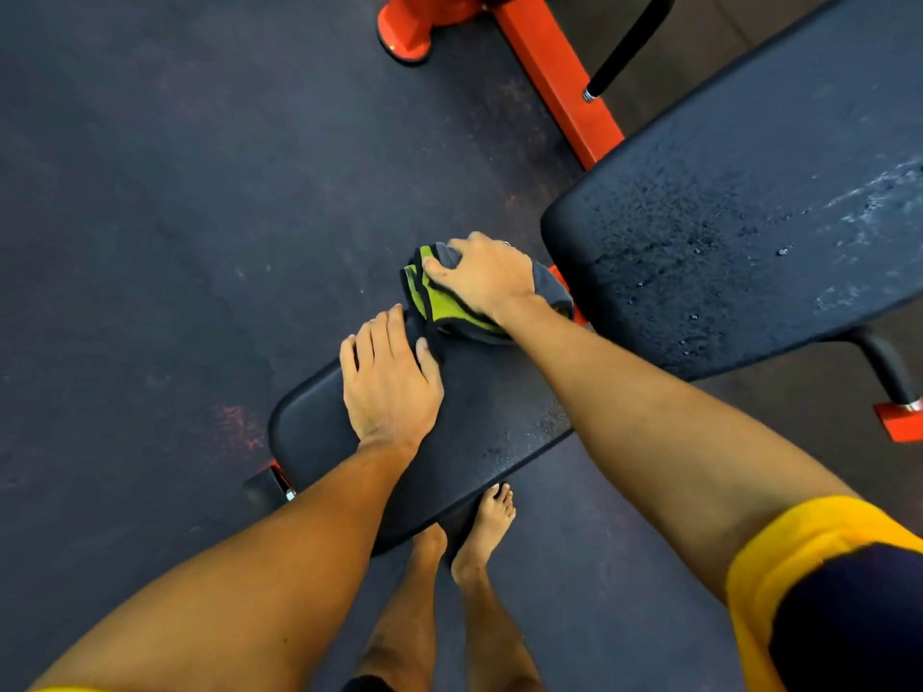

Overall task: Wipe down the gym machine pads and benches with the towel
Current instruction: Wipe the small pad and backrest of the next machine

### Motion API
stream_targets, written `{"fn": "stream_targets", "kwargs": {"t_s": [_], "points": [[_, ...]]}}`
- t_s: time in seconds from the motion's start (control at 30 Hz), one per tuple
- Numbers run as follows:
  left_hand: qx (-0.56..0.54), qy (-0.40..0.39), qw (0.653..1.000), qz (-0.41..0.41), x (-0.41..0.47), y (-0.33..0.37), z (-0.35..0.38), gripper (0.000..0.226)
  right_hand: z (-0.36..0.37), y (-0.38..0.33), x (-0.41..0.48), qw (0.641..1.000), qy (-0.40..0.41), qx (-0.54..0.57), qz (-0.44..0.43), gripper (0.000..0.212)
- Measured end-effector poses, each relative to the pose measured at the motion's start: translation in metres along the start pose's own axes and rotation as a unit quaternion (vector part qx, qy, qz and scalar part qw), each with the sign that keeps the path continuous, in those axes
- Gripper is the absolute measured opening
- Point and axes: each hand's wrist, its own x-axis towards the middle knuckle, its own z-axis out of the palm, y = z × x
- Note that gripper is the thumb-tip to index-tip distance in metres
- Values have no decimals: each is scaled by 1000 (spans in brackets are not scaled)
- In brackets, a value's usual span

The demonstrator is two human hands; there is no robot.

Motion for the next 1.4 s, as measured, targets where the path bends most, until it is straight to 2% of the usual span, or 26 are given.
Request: {"fn": "stream_targets", "kwargs": {"t_s": [0.07,0.17,0.23,0.33,0.4,0.53,0.63,0.73,0.8,0.9,1.03,1.1,1.17,1.3,1.37,1.4], "points": [[0,1,1000,3,1,0,0,50,-3,-1,2,1000,-5,25,14,46],[12,1,1000,5,0,-4,2,48,26,7,-43,991,129,26,-26,54],[14,8,1000,3,0,-4,4,46,45,20,-77,982,170,35,-68,61],[4,15,1000,2,0,-3,5,45,43,31,-74,986,144,29,-85,66],[6,21,1000,7,-1,-3,6,47,30,26,-49,993,96,35,-53,69],[3,27,1000,-7,-2,-1,7,49,2,21,-11,992,-4,115,60,59],[4,25,1000,5,0,-2,7,48,12,19,-31,991,49,109,63,57],[14,33,999,3,0,-5,7,46,42,21,-86,990,129,64,6,66],[4,23,1000,2,0,-4,6,48,58,32,-117,987,155,33,-30,72],[-9,17,1000,1,0,-3,5,48,58,45,-112,988,143,43,-25,83],[-3,21,1000,6,0,-3,7,46,36,41,-69,981,89,145,91,84],[-4,25,1000,9,-1,-4,9,45,35,34,-67,974,91,155,136,81],[-1,30,999,18,0,-6,11,44,46,25,-86,978,112,117,134,79],[3,7,999,41,-2,-8,8,49,79,26,-152,979,194,17,66,74],[-1,-1,999,46,-3,-8,5,51,84,46,-165,982,183,13,44,74],[2,-2,999,52,-3,-8,5,51,80,57,-161,982,173,30,63,76]]}}
